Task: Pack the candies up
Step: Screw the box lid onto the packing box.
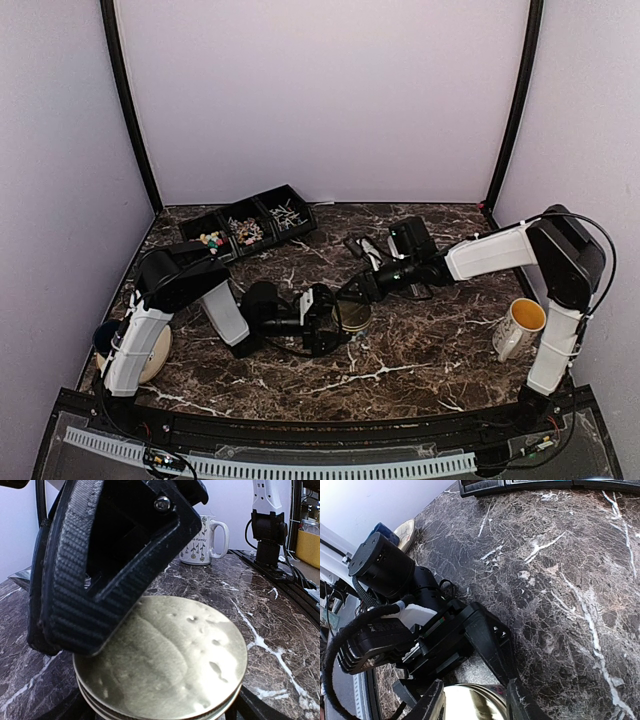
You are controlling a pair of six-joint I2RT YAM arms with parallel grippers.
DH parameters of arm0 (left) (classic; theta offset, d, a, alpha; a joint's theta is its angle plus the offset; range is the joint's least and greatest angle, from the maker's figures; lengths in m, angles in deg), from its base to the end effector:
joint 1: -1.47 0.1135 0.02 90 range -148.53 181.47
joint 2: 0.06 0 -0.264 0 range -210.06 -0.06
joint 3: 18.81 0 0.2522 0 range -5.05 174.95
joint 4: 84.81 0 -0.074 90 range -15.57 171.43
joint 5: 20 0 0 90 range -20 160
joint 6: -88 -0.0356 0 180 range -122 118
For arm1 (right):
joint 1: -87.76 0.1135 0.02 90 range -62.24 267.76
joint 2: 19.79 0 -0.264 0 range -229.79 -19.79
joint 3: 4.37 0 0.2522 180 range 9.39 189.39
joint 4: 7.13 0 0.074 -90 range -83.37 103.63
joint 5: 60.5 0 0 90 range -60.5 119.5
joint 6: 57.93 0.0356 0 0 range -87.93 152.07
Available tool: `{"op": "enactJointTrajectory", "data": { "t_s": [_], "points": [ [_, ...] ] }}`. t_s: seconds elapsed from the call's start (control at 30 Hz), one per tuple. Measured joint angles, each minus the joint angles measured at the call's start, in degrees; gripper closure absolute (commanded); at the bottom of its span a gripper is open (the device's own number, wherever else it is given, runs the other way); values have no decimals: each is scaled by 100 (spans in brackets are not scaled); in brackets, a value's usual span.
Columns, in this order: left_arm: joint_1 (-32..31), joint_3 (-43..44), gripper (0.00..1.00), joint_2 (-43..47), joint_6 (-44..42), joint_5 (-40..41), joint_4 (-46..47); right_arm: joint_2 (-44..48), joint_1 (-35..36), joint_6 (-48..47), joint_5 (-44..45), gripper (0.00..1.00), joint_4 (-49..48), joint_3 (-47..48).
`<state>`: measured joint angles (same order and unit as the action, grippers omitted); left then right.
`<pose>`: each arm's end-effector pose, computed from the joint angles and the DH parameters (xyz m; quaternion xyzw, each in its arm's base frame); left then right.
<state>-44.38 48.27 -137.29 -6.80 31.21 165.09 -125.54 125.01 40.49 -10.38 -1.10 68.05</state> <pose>0.2634 -0.3034 0.0551 0.4977 0.5040 -0.4537 0.5408 0.2892 0.2486 0.1648 -0.3528 0.7867 0.4401 0.2509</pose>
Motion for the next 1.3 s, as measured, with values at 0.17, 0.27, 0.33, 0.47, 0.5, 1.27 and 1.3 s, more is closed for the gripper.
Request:
{"op": "enactJointTrajectory", "data": {
  "t_s": [0.17,0.27,0.33,0.47,0.5,1.27,1.3],
  "points": [
    [0,2,12,0,0,-2,0,0,-39,0,-20,60,0,2],
    [0,4,12,-2,0,-2,-2,0,-42,0,-50,61,-2,2],
    [0,11,12,-2,0,-2,-7,0,-42,2,-66,62,-4,0],
    [0,20,12,-7,0,-4,-13,0,-42,2,-85,62,-57,-52],
    [0,20,13,-7,-2,-4,-13,0,-44,2,-87,62,-92,-74],
    [0,28,13,-9,-2,-24,-20,284,-92,-116,-39,70,-216,-437],
    [0,28,12,-9,-2,-24,-20,306,-92,-131,-39,69,-210,-452]
  ]
}}
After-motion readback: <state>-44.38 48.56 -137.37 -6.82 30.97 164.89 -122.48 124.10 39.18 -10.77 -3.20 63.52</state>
